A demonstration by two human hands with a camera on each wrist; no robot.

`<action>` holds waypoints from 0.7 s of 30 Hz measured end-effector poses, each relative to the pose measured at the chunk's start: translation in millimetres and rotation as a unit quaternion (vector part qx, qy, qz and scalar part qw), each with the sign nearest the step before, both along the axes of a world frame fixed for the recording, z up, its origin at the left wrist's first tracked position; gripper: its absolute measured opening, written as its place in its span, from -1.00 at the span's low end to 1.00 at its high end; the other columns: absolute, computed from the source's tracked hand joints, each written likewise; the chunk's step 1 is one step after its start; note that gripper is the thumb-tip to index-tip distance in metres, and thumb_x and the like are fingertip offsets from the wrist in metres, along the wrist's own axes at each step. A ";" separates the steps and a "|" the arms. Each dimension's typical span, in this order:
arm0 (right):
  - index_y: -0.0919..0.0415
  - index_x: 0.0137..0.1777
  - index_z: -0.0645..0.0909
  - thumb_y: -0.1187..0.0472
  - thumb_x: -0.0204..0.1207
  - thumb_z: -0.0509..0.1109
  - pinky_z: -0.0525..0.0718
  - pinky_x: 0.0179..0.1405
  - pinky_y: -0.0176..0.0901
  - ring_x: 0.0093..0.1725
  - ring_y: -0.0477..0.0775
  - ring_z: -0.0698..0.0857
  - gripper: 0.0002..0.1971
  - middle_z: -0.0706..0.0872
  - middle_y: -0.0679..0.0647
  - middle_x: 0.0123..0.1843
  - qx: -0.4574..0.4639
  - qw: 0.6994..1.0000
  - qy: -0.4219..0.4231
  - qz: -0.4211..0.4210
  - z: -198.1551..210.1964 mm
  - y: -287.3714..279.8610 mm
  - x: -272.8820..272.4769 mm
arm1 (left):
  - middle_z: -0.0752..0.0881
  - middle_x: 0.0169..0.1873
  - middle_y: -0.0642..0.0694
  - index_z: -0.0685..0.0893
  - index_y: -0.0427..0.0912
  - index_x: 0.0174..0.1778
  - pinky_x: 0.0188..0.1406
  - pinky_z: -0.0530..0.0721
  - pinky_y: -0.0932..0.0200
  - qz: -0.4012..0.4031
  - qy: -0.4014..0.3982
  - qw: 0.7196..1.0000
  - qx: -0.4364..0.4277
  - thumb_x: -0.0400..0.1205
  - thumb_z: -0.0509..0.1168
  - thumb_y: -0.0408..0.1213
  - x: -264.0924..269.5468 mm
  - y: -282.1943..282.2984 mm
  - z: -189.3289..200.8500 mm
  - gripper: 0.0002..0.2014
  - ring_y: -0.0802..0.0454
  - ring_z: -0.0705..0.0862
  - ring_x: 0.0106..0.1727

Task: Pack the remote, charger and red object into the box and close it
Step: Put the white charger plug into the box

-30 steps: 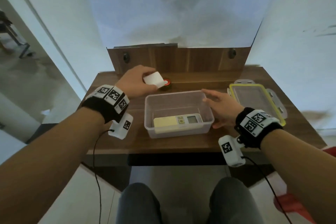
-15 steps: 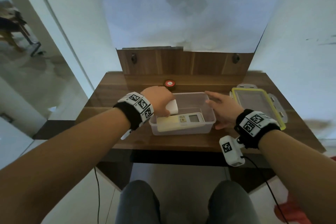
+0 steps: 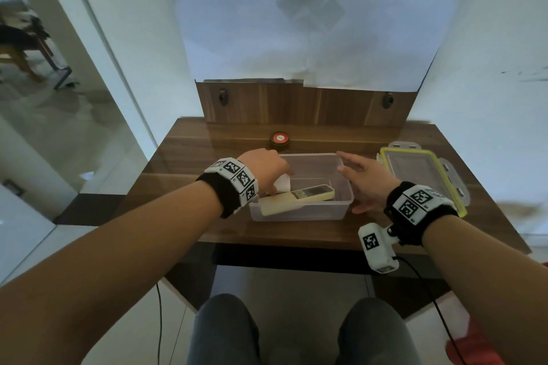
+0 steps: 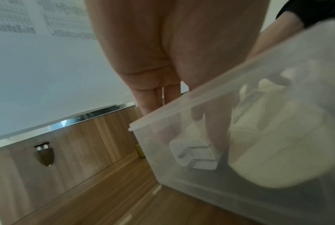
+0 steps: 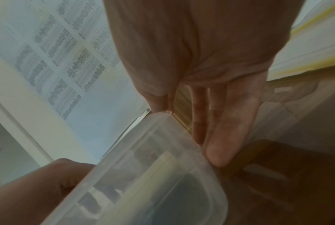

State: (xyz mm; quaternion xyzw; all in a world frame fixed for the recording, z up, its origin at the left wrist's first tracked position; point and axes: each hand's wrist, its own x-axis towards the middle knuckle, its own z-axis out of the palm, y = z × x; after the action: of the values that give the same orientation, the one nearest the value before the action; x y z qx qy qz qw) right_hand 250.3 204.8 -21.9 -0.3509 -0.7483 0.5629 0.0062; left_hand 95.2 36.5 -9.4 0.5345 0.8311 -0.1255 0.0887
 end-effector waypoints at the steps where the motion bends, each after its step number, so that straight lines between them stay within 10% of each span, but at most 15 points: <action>1: -0.30 0.52 0.39 0.02 0.64 0.28 0.81 -0.37 0.23 0.01 0.13 0.61 -0.54 0.46 0.05 0.52 -0.001 1.000 0.000 0.001 0.6 0.1 0.0 | 0.65 0.34 -0.13 0.46 0.06 0.58 0.23 0.64 -0.05 0.002 -0.005 1.000 0.006 0.59 0.45 -0.15 -0.8 -1.4 -0.6 -0.40 -0.14 0.65 0.29; 9: -0.31 0.53 0.36 0.01 0.65 0.25 0.81 -0.28 0.33 -0.14 -0.02 0.61 -0.55 0.49 0.05 0.49 0.009 1.000 0.008 0.015 0.0 0.8 1.6 | 0.64 0.25 -0.04 0.57 0.06 0.44 0.01 0.49 0.14 0.009 -0.042 0.996 0.075 0.65 0.32 0.03 -7.0 -8.5 -2.5 -0.57 -0.03 0.62 0.22; 14: -0.36 0.51 0.35 -0.02 0.66 0.22 0.81 -0.29 0.31 0.30 0.27 0.56 -0.57 0.45 0.05 0.56 0.019 1.000 0.001 0.012 -3.0 -1.9 1.7 | 0.73 0.08 0.03 0.73 0.03 0.20 0.05 0.64 0.14 0.066 -0.084 0.972 0.209 0.67 0.29 0.03 -12.3 -7.1 7.9 -0.72 0.13 0.66 0.00; 21: -0.27 0.59 0.26 -0.02 0.68 0.18 0.84 -0.27 0.09 0.18 0.09 0.59 -0.52 0.51 0.07 0.52 0.056 0.998 0.022 0.029 -8.8 0.0 4.1 | 0.73 0.05 0.08 0.72 0.05 0.19 0.03 0.59 0.17 0.152 -0.133 0.945 0.255 0.64 0.33 0.08 -39.4 11.8 25.8 -0.71 0.12 0.67 0.04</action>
State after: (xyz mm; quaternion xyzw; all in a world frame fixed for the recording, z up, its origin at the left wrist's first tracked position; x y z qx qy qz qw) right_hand 254.4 204.8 -30.7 -0.3152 -0.7884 0.5276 0.0260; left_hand 55.8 48.3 16.4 0.4180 0.8874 0.1784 0.0774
